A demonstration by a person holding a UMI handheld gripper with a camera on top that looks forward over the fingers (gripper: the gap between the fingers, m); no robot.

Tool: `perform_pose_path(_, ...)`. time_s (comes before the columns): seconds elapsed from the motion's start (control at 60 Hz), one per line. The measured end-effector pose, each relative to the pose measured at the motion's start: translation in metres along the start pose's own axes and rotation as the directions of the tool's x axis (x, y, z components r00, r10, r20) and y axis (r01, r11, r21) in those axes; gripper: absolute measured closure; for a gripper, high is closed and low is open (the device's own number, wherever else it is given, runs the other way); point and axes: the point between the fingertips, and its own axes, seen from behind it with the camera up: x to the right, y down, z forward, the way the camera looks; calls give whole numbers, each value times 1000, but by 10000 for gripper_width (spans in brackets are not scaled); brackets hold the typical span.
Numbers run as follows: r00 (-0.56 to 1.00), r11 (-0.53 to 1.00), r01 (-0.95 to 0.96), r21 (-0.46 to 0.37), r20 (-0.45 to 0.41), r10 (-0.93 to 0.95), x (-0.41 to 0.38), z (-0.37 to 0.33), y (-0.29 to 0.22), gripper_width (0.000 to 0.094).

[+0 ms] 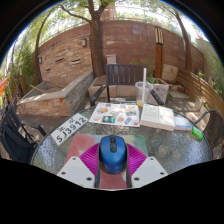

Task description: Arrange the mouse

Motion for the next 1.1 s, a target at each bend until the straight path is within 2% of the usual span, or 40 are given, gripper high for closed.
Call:
perform_pose_path(0.05, 1000, 999, 22, -32, -3, -22, -3, 10, 11, 545)
perform_pose_path(0.15, 998, 994, 65, -83, 2, -65, -7, 25, 31, 408)
perform_pose_path(0.283, 995, 993, 101, -67, -13, -102, -11, 4, 22, 71)
perform_pose_path(0.333, 994, 993, 108, -58, -27, -109, -11, -16, 11, 93)
perform_pose_path(0.617, 987, 996, 90, 22, -133, -86, -35, -174, -18, 84)
perform_pose_path(0.867, 978, 994, 80, 71, -197, -64, -73, -291, 6, 84)
perform_pose_path(1.1, 978, 996, 69, 62, -199, -55, -96, -339, 32, 85)
